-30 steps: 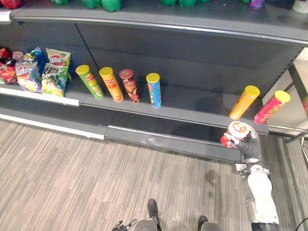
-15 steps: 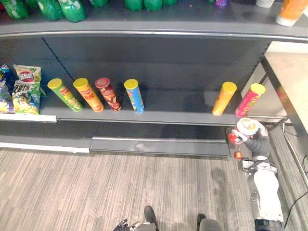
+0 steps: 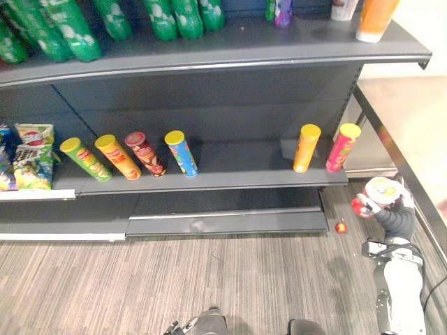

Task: Put the gum and the chips on the shelf.

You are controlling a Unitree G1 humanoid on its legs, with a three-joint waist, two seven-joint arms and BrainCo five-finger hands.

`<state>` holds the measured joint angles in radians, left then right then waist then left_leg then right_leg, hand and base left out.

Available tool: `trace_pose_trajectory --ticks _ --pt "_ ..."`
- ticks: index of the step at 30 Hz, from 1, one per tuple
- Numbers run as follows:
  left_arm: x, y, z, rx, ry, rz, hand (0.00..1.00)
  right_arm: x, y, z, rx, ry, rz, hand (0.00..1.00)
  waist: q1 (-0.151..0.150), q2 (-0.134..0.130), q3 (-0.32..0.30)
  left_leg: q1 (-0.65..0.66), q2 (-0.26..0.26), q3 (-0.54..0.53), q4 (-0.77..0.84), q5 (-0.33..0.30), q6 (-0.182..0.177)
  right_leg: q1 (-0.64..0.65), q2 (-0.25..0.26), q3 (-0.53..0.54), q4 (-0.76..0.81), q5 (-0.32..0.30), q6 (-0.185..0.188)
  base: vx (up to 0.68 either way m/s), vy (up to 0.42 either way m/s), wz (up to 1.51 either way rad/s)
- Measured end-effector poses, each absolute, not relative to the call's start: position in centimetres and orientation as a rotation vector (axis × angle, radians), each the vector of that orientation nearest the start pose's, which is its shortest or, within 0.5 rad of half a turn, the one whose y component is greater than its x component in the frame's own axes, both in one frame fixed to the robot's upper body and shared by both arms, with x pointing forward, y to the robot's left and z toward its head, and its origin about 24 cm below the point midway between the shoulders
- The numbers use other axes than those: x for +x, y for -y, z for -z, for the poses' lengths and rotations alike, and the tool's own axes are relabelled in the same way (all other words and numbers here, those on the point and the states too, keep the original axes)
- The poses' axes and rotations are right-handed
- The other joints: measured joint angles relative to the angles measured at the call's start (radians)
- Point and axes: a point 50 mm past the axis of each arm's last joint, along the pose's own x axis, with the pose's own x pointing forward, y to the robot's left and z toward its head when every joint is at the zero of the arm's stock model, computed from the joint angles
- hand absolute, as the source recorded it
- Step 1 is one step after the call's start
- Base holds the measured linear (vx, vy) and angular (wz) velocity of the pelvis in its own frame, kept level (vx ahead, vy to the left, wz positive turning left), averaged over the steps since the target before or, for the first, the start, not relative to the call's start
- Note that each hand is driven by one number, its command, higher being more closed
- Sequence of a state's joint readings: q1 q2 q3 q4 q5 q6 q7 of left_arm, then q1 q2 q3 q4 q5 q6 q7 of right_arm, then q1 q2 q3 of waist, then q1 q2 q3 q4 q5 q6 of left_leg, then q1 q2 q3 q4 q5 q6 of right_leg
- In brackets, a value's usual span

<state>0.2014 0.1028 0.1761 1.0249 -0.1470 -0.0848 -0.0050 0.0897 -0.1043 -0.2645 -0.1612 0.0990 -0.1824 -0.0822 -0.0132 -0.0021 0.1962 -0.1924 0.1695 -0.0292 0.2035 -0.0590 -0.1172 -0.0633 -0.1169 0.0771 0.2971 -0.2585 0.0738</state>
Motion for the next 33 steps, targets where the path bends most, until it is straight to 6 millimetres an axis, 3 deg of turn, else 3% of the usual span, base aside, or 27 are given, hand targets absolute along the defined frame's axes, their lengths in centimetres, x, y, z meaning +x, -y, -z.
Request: trace_pose_trajectory --ticks 1,2,3,4,5,7,12,15,16,18,21,24,25,26,28,33 --pt "5.0 -21.4 16.3 -0.124 -1.112 -0.355 0.0 22.4 23.7 -8.7 -0.053 0.292 0.339 1.0 0.004 0.019 -0.005 0.024 0.001 -0.02 -0.056 0.017 -0.02 -0.002 0.012 0.026 0.003 -0.003 0.026 0.13 0.223 -0.68" --pt "5.0 -21.4 16.3 -0.126 -1.114 -0.36 0.0 22.5 23.6 -8.5 -0.047 0.289 0.342 1.0 0.01 0.02 -0.005 0.035 0.002 -0.014 -0.048 0.028 -0.062 0.0 0.009 0.049 0.008 -0.008 0.038 0.18 0.281 -0.8" --pt "5.2 -22.0 16.2 -0.113 -1.105 -0.372 0.0 22.4 23.2 -8.0 -0.036 0.266 0.33 1.0 0.014 -0.019 -0.007 0.046 -0.029 0.018 -0.021 0.006 -0.035 0.006 -0.02 0.078 0.008 -0.004 0.05 0.21 0.299 -0.48" --pt "5.7 -22.6 16.1 -0.092 -1.097 -0.369 0.0 22.4 23.0 -8.0 -0.036 0.266 0.321 1.0 0.0 -0.041 -0.008 0.038 -0.062 0.027 0.017 -0.023 -0.014 0.025 -0.055 0.086 -0.022 0.012 0.074 0.21 0.292 -0.25" --pt "6.0 -22.7 16.0 -0.087 -1.091 -0.367 0.0 22.5 23.0 -8.1 -0.035 0.269 0.321 1.0 -0.007 -0.047 -0.008 0.039 -0.075 0.037 0.025 -0.032 -0.003 0.03 -0.068 0.091 -0.028 0.019 0.075 0.18 0.291 -0.08" --pt "6.6 -22.6 15.9 -0.068 -1.082 -0.35 0.0 22.6 22.9 -8.2 -0.036 0.273 0.318 1.0 -0.01 -0.045 -0.01 0.053 -0.098 0.075 0.033 -0.057 0.027 0.027 -0.093 0.121 -0.033 0.065 0.07 0.11 0.224 -0.29" --pt "6.6 -22.2 16.0 -0.042 -1.09 -0.311 0.0 22.6 22.9 -8.1 -0.045 0.265 0.316 1.0 -0.006 -0.029 -0.013 0.102 -0.116 0.158 0.003 -0.084 0.074 -0.032 -0.101 0.179 0.03 0.182 0.053 0.08 0.211 -0.51" --pt "6.5 -22.2 16.0 -0.028 -1.098 -0.294 0.0 22.7 22.6 -8.0 -0.048 0.26 0.305 1.0 -0.005 -0.029 -0.012 0.151 -0.126 0.203 -0.014 -0.093 0.09 -0.077 -0.113 0.125 0.128 0.243 0.0 0.05 0.168 -0.37" --pt "6.4 -22.1 16.1 -0.025 -1.105 -0.288 0.0 22.9 22.2 -7.7 -0.044 0.25 0.291 1.0 -0.002 -0.025 -0.009 0.192 -0.124 0.22 -0.033 -0.095 0.098 -0.078 -0.129 0.055 0.138 0.271 0.003 0.05 0.137 -0.44" --pt "6.1 -22.1 16.1 -0.023 -1.112 -0.288 0.0 23.4 21.4 -7.4 -0.035 0.236 0.257 1.0 0.009 -0.018 -0.007 0.219 -0.113 0.244 -0.052 -0.096 0.1 -0.077 -0.142 -0.023 0.13 0.256 -0.006 0.02 0.066 -0.46" --pt "6.3 -22.4 16.1 -0.014 -1.113 -0.286 0.0 24.5 20.0 -7.2 -0.02 0.23 0.191 1.0 0.023 -0.03 -0.009 0.219 -0.088 0.269 -0.059 -0.097 0.099 -0.082 -0.116 -0.129 -0.001 0.241 -0.016 0.0 -0.051 -0.29" --pt "6.3 -22.5 16.1 -0.013 -1.114 -0.288 0.0 24.8 19.5 -7.4 -0.017 0.238 0.168 1.0 0.032 -0.046 -0.007 0.213 -0.077 0.263 -0.013 -0.12 0.065 -0.077 -0.111 -0.132 -0.098 0.272 0.015 0.03 -0.146 0.1" --pt "6.4 -22.8 16.0 -0.009 -1.112 -0.292 0.0 24.9 19.4 -7.4 -0.019 0.238 0.161 1.0 0.037 -0.054 -0.001 0.208 -0.073 0.237 0.015 -0.137 0.043 -0.053 -0.109 -0.131 -0.107 0.258 0.062 0.05 -0.227 0.23" --pt "6.5 -22.8 16.0 -0.008 -1.108 -0.292 0.0 24.9 19.5 -7.5 -0.021 0.238 0.162 1.0 0.041 -0.049 0.0 0.205 -0.063 0.228 0.021 -0.139 0.038 -0.044 -0.1 -0.136 -0.112 0.242 0.08 0.05 -0.279 0.38" --pt "6.6 -22.1 16.1 -0.035 -1.108 -0.289 0.0 24.9 19.9 -7.6 -0.041 0.239 0.163 1.0 0.039 -0.01 0.002 0.195 -0.014 0.175 0.002 -0.122 0.003 -0.023 -0.054 -0.202 -0.126 0.221 0.058 0.05 -0.283 0.47" --pt "6.2 -22.1 16.2 -0.086 -1.109 -0.347 0.0 24.9 19.9 -7.7 -0.046 0.236 0.158 1.0 0.042 -0.002 -0.002 0.194 0.04 0.069 -0.107 -0.034 -0.05 0.005 0.004 -0.329 -0.14 0.192 0.013 0.04 -0.22 0.62"
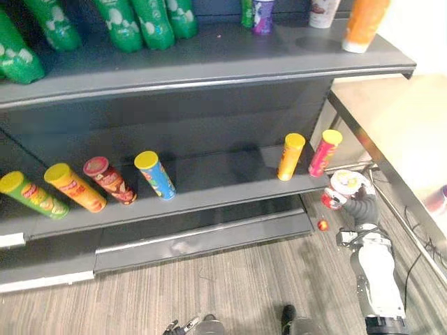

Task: Put the gum and the chips on the shelf.

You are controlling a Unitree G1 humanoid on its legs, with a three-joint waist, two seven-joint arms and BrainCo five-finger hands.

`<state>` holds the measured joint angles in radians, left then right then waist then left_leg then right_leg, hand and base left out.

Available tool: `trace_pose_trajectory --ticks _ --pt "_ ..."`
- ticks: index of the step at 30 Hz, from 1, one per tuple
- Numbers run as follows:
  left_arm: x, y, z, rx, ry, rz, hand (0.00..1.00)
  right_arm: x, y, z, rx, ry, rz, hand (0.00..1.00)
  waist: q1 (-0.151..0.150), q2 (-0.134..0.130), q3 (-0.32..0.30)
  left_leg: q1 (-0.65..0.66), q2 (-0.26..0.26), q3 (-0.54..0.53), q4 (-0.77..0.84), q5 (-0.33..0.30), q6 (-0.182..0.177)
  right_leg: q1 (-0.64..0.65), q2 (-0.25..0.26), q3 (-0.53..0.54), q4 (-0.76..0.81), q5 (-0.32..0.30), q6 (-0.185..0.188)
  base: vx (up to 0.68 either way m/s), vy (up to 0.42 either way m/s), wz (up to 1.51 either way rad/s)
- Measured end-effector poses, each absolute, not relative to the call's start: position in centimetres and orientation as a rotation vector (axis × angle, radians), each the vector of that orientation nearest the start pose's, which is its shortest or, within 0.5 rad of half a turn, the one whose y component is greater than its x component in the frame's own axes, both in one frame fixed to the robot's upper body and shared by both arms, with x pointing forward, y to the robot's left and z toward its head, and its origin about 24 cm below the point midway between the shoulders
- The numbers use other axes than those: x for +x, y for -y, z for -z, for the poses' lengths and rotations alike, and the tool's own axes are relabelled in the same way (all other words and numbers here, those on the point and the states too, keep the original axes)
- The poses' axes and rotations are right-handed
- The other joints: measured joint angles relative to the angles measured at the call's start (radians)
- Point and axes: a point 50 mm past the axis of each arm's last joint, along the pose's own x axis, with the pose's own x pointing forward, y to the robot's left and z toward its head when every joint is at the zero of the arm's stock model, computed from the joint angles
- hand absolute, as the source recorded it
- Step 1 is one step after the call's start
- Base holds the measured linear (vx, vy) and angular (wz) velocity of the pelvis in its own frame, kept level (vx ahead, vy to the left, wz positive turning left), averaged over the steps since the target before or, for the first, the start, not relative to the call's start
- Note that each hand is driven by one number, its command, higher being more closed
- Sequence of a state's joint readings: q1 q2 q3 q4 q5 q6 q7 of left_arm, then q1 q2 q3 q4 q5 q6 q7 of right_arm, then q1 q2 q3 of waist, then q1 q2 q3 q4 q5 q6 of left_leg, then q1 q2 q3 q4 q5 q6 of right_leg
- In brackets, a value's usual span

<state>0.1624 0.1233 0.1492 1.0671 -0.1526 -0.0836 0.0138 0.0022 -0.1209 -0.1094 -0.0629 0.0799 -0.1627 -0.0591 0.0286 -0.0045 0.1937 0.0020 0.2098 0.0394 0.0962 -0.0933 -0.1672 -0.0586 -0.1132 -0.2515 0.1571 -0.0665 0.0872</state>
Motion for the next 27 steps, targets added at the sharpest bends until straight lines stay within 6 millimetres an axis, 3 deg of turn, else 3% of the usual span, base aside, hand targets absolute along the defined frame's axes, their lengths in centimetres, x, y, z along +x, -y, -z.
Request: trace_pose_trajectory --ticks 4,8,15,27 --pt "6.1 -21.7 16.3 -0.107 -1.113 -0.356 0.0 24.9 19.8 -7.5 -0.038 0.23 0.147 1.0 0.001 0.02 -0.011 -0.012 0.007 -0.052 -0.071 0.056 -0.005 0.023 0.004 -0.083 -0.029 -0.002 -0.004 0.03 -0.086 0.53" --pt "6.1 -21.6 16.3 -0.111 -1.113 -0.359 0.0 24.6 20.2 -7.2 -0.04 0.216 0.166 1.0 0.001 0.028 -0.022 -0.026 -0.01 0.002 -0.092 0.096 0.01 0.065 -0.022 -0.14 -0.072 0.007 0.01 0.03 0.022 0.49" --pt "5.3 -21.6 16.4 -0.1 -1.134 -0.36 0.0 24.8 20.0 -7.4 -0.038 0.221 0.159 1.0 0.004 0.028 -0.042 0.018 -0.026 0.037 -0.137 0.113 0.007 0.098 -0.031 -0.134 -0.113 0.024 0.03 0.03 0.024 0.0" --pt "5.2 -21.6 16.5 -0.087 -1.141 -0.35 0.0 28.4 18.5 -14.3 -0.072 0.471 0.049 1.0 0.015 0.02 -0.068 0.02 -0.03 0.063 -0.186 0.131 0.012 0.083 -0.013 -0.105 -0.146 0.049 0.026 0.0 0.0 -0.05"
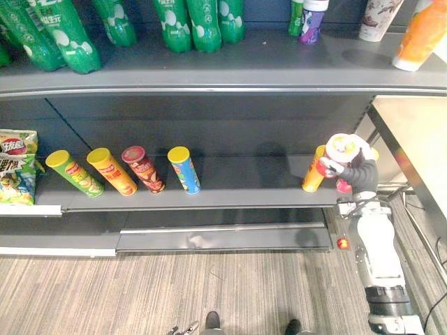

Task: Put the gum and the chips on the shelf.

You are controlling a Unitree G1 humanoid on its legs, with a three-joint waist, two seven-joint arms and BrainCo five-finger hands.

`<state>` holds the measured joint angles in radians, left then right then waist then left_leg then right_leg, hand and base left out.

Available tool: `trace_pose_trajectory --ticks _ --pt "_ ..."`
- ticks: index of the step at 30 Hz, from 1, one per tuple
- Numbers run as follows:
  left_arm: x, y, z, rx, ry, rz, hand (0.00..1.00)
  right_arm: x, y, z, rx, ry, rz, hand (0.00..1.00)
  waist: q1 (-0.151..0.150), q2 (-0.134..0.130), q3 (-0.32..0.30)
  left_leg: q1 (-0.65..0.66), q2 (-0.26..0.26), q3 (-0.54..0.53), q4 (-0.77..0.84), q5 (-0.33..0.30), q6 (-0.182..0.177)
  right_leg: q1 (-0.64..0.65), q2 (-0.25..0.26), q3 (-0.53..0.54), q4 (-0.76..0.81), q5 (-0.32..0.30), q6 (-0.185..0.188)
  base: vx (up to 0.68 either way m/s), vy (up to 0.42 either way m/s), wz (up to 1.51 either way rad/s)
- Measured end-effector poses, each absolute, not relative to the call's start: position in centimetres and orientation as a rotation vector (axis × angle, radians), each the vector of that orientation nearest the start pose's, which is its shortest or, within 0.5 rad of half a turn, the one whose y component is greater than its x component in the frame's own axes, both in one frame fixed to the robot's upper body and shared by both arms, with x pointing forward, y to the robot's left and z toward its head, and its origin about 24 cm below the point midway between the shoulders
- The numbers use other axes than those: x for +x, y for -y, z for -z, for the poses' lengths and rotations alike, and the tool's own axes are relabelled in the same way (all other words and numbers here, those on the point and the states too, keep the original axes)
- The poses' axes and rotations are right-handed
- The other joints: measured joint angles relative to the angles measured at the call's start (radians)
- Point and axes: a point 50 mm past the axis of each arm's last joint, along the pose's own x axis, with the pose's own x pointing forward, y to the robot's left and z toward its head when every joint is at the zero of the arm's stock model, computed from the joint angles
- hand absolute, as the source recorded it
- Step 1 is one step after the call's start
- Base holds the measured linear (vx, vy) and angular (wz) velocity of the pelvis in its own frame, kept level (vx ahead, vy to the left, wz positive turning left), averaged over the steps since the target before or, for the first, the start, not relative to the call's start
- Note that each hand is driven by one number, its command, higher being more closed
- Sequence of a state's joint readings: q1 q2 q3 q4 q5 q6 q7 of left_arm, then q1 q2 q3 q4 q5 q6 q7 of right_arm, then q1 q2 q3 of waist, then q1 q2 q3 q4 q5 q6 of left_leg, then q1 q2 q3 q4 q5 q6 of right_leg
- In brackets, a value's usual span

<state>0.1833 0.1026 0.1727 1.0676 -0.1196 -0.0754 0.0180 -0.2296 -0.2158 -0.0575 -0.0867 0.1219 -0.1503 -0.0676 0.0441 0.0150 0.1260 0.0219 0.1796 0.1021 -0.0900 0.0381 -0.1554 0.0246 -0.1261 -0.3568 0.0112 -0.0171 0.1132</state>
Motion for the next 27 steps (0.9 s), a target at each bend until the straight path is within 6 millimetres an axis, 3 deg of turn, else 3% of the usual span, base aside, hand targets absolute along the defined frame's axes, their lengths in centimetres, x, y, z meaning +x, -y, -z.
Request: trace_pose_trajectory --ticks 7,17,27 --pt "5.0 -21.6 16.5 -0.082 -1.152 -0.343 0.0 29.9 16.1 -18.0 -0.086 0.586 -0.067 1.0 0.019 -0.001 0.0 0.019 0.002 0.023 -0.001 0.0 0.001 0.004 0.005 0.028 0.0 0.003 -0.004 0.0 -0.002 -0.08" --pt "4.5 -22.0 16.5 -0.076 -1.169 -0.351 0.0 31.2 14.8 -23.0 -0.095 0.733 -0.124 1.0 0.022 -0.021 -0.013 0.024 0.017 0.025 -0.008 0.005 0.001 0.005 0.02 0.035 0.0 0.005 -0.008 0.0 -0.001 -0.01" --pt "4.5 -22.1 16.5 -0.073 -1.17 -0.353 0.0 32.7 14.6 -25.7 -0.096 0.756 -0.131 1.0 0.028 -0.031 -0.018 0.032 0.023 0.028 -0.01 0.006 -0.001 0.014 0.028 0.04 -0.009 0.011 -0.016 0.0 0.0 0.0"
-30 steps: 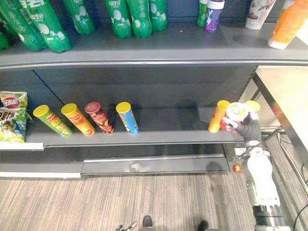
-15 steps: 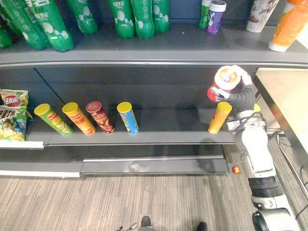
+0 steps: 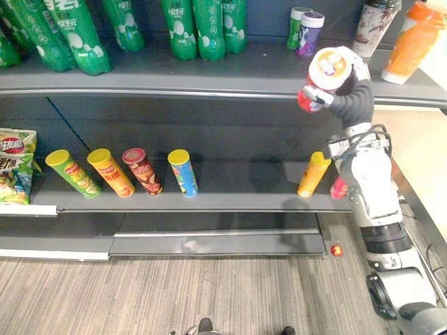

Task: Put the gum and the chips on the shelf.

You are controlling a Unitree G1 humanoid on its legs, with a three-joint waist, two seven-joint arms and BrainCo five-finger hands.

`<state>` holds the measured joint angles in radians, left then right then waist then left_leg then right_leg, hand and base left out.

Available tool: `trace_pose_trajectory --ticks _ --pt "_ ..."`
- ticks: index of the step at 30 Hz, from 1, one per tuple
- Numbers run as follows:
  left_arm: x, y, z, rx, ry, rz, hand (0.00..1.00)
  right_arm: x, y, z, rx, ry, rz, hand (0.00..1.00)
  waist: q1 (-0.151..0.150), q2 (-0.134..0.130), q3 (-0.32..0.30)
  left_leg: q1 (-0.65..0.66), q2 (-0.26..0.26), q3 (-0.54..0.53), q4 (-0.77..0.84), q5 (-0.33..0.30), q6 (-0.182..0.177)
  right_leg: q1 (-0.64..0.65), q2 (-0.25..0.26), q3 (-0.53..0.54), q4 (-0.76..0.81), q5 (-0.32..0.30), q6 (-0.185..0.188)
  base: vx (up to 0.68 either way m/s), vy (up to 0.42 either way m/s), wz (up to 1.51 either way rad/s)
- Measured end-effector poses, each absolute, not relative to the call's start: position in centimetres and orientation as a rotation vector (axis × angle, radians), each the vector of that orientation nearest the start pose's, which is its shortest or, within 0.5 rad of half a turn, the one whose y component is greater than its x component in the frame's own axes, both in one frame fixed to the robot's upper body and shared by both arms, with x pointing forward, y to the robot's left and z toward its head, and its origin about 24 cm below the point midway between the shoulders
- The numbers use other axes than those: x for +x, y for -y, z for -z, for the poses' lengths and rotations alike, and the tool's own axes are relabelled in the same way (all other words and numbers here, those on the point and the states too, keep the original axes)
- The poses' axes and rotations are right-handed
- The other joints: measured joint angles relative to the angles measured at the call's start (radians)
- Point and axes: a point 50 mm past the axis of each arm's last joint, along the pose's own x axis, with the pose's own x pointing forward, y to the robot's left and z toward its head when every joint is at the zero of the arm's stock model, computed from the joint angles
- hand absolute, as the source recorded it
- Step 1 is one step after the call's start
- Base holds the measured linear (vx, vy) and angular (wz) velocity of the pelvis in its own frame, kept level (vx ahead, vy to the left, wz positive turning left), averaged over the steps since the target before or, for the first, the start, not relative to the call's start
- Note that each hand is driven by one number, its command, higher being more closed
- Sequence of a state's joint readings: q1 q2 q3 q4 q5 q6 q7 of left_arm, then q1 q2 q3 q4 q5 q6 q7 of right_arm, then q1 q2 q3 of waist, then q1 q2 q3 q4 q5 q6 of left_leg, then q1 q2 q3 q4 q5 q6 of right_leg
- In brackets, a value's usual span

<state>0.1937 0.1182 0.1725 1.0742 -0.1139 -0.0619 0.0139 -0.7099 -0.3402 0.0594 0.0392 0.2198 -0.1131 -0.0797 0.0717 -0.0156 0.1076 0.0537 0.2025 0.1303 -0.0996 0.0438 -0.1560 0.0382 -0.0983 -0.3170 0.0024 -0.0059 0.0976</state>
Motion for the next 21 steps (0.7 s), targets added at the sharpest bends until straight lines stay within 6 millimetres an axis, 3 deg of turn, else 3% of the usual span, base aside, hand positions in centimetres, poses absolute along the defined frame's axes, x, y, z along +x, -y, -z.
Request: trace_pose_trajectory --ticks 13,21 --pt "4.6 -22.1 16.5 -0.095 -1.162 -0.362 0.0 38.2 16.0 -29.6 -0.131 0.598 -0.05 1.0 0.021 -0.008 -0.003 -0.014 0.003 -0.004 0.005 0.007 -0.003 -0.018 0.005 -0.003 -0.003 0.004 -0.005 0.01 0.0 0.0" --pt "4.8 -22.1 16.5 -0.119 -1.155 -0.377 0.0 39.8 16.2 -30.9 -0.126 0.529 -0.015 1.0 0.023 -0.01 -0.002 -0.016 0.005 -0.003 0.0 0.007 -0.003 -0.018 0.007 -0.003 -0.004 0.005 -0.005 0.0 0.0 0.0"
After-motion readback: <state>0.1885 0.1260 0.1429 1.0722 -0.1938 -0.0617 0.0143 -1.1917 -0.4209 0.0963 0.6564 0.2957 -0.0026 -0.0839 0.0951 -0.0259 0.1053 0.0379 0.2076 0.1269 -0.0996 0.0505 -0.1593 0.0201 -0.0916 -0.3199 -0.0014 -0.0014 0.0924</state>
